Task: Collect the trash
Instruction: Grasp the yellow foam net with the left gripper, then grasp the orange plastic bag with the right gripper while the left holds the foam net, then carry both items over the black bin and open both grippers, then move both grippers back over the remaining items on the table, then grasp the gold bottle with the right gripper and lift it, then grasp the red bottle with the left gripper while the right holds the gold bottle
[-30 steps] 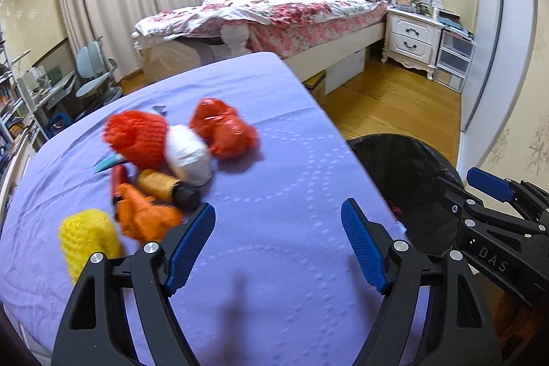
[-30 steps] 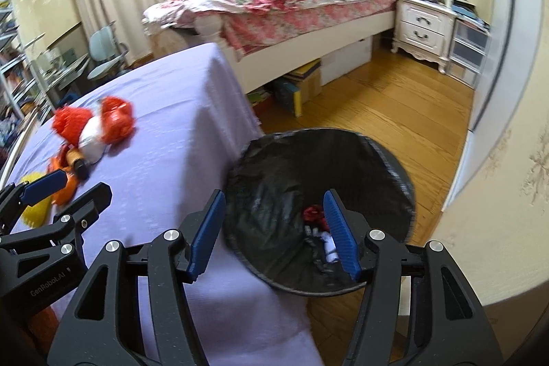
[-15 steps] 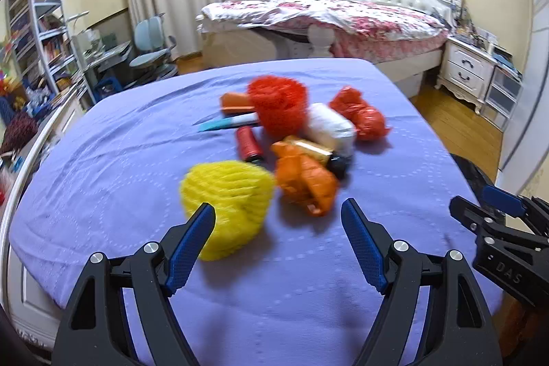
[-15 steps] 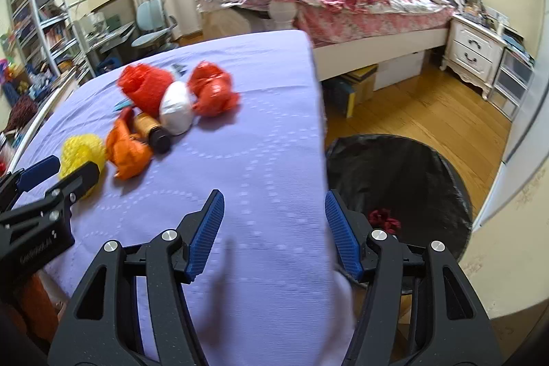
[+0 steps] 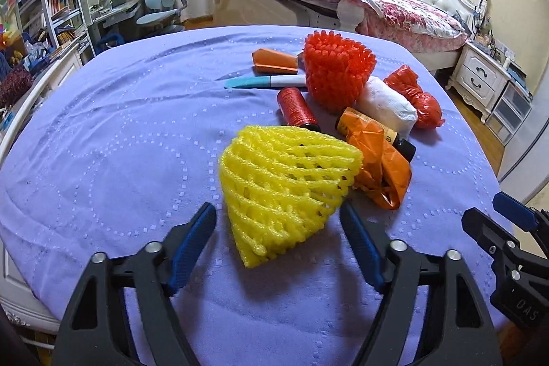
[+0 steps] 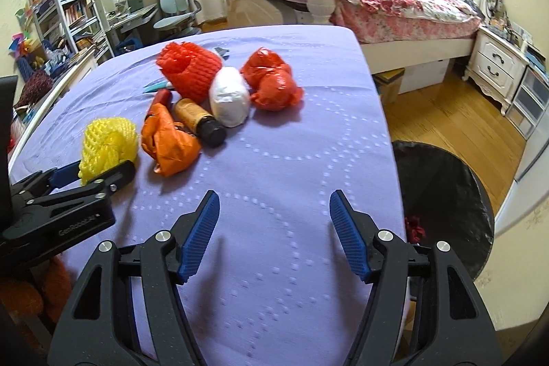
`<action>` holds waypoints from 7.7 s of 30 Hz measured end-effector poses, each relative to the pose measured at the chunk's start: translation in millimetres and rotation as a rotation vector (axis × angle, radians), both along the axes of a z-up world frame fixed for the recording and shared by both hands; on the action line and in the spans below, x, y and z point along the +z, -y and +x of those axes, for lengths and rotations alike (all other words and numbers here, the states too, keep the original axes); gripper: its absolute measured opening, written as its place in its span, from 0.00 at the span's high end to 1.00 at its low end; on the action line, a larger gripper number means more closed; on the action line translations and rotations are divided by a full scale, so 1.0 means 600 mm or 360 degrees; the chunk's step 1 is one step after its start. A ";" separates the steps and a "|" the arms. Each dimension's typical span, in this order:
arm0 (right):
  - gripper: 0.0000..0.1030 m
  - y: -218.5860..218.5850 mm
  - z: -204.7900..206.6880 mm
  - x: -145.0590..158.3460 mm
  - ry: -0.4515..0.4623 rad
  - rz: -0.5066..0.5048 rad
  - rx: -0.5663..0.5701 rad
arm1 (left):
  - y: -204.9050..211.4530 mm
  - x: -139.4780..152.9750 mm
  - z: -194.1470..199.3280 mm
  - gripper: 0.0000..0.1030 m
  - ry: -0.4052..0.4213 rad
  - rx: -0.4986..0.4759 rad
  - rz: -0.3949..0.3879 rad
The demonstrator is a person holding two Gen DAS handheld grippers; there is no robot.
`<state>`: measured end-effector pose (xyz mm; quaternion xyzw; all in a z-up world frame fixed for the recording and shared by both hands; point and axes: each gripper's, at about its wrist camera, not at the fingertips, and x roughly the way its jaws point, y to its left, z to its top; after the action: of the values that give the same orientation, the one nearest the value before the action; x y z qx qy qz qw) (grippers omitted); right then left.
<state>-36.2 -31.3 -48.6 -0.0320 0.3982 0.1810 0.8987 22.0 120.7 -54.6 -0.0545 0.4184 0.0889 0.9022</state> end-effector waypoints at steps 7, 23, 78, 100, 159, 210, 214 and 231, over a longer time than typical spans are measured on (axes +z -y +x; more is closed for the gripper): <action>0.37 -0.035 0.001 0.000 -0.0004 -0.0016 0.0071 | -0.011 -0.004 -0.003 0.56 0.0020 -0.0046 0.0017; 0.48 -0.141 0.014 0.007 0.0020 -0.0046 0.0266 | -0.083 0.002 -0.029 0.57 0.0048 0.0095 0.0037; 0.63 0.257 0.005 0.000 0.0113 0.0062 -0.0562 | 0.245 0.040 0.029 0.57 0.0160 -0.0567 -0.0037; 0.62 0.331 0.042 -0.024 0.0087 0.0063 -0.0678 | 0.376 0.011 0.095 0.57 0.0091 -0.0752 0.0046; 0.46 0.075 0.045 0.001 0.0045 0.0040 -0.0153 | 0.027 0.011 0.018 0.26 0.0025 0.0012 0.0051; 0.74 -0.171 0.102 -0.013 -0.0064 -0.0075 0.0261 | -0.108 -0.004 0.003 0.26 0.0000 0.0216 -0.0054; 0.76 -0.157 0.086 -0.016 -0.0077 -0.0059 0.0269 | -0.103 -0.003 0.006 0.26 0.0001 0.0200 -0.0058; 0.76 -0.055 0.053 -0.016 -0.0044 -0.0067 0.0117 | -0.039 -0.002 0.026 0.26 0.0007 0.0056 -0.0048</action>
<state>-4.7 1.6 -58.3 -0.0629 0.4129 0.2058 0.8850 37.7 144.0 -56.1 -0.0757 0.4167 0.0982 0.9005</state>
